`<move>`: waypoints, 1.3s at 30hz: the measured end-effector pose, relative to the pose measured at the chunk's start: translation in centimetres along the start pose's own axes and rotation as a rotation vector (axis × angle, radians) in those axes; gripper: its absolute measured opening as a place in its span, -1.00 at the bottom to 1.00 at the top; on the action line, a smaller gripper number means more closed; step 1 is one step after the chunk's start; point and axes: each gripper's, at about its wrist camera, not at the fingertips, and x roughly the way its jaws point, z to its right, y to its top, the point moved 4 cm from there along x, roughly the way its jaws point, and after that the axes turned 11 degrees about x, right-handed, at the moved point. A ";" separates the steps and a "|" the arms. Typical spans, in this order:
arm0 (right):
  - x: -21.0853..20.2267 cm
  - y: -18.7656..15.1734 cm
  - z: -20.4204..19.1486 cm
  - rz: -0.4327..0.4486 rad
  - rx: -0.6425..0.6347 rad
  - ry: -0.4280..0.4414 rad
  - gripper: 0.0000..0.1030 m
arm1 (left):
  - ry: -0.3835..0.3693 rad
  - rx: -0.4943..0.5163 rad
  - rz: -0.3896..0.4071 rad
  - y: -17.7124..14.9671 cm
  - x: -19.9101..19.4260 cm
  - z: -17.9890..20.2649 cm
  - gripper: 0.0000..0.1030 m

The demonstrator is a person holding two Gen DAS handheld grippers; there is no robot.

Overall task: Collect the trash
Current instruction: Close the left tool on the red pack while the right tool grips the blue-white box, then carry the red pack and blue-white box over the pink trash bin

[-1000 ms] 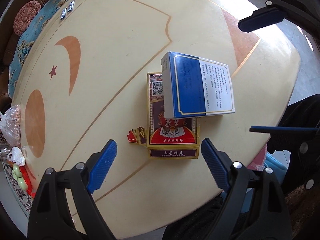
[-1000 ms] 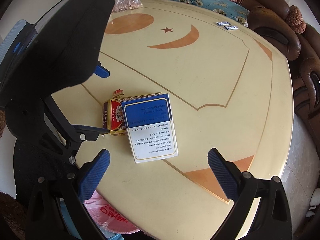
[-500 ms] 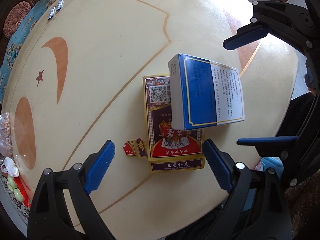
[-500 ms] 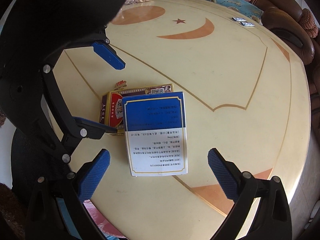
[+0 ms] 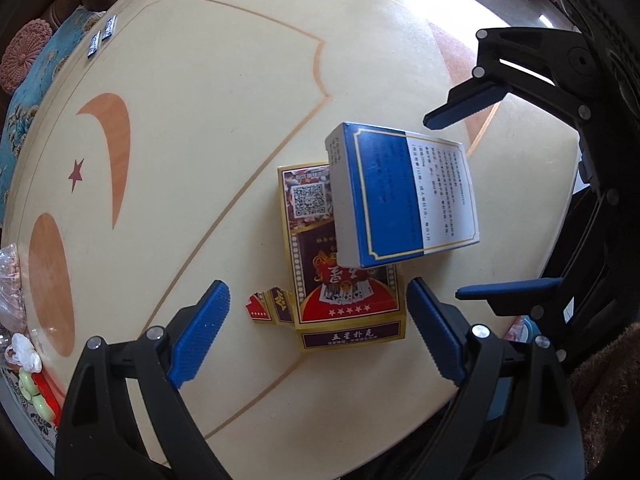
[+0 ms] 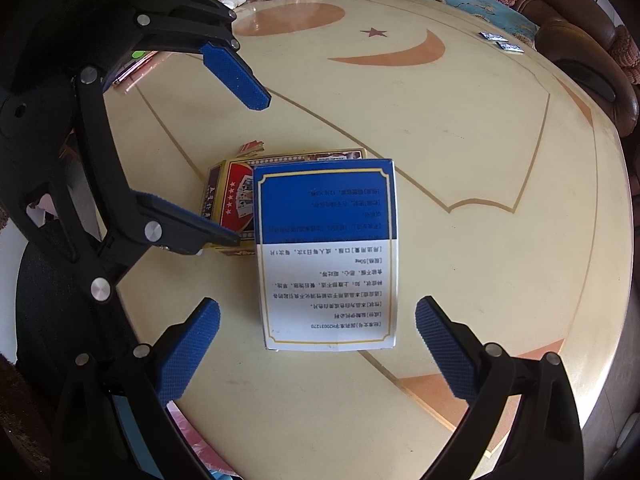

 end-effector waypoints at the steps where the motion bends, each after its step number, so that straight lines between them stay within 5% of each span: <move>1: 0.1 0.0 0.0 0.000 -0.002 0.000 0.86 | 0.005 0.011 -0.002 0.1 0.2 0.2 0.70; 12: 1.1 0.3 0.1 0.037 -0.037 -0.046 0.78 | -0.019 0.020 -0.045 0.8 2.6 -0.6 0.72; 18: 1.0 0.7 0.4 0.061 -0.041 -0.064 0.57 | -0.033 0.008 -0.001 0.9 2.5 -1.6 0.72; 22: 0.2 0.3 0.0 0.065 -0.036 -0.076 0.15 | -0.058 -0.006 0.017 1.3 2.1 -0.6 0.50; 27: 0.1 0.4 0.0 0.063 -0.015 -0.098 0.15 | -0.050 -0.027 0.031 1.1 1.4 0.6 0.21; 39: -3.7 -0.7 1.8 0.101 0.153 -0.182 0.15 | 0.009 -0.210 0.082 -1.7 -0.1 0.2 0.20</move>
